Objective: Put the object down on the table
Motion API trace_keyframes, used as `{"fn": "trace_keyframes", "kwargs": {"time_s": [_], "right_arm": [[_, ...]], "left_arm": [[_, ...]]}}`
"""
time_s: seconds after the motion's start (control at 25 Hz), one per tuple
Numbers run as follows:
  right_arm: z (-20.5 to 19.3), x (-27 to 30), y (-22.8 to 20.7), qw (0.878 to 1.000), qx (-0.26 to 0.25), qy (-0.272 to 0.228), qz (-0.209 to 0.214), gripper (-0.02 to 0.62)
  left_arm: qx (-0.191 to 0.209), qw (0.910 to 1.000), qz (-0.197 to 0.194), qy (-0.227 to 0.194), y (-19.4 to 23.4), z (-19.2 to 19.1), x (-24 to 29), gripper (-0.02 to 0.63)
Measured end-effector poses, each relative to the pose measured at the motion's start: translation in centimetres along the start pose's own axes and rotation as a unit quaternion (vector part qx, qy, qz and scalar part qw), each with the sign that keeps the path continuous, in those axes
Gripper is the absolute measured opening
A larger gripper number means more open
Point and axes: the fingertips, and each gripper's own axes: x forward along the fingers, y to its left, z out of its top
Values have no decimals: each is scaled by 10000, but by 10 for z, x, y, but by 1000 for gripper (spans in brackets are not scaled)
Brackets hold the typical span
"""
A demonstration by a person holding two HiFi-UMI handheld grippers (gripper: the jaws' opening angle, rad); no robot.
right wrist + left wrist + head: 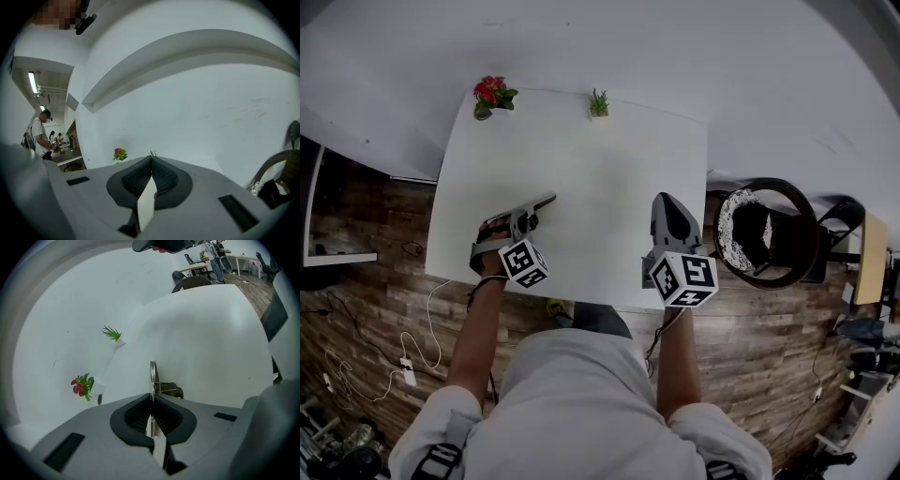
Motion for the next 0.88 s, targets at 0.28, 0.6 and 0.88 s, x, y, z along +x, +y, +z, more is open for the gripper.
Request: {"fn": "trace_keyframes", "kwargs": {"time_s": [0.28, 0.6, 0.88], "right_arm": [[-4, -1, -8, 10000, 9, 46, -60, 9], [-5, -9, -15, 9999, 40, 70, -114, 9], [-7, -18, -18, 9998, 55, 57, -161, 9]], "left_arm": [[193, 9998, 28, 100, -5, 3, 9, 21], [198, 9995, -222, 130, -18, 5, 6, 40], [187, 9989, -391, 162, -27, 4, 5, 69]]}}
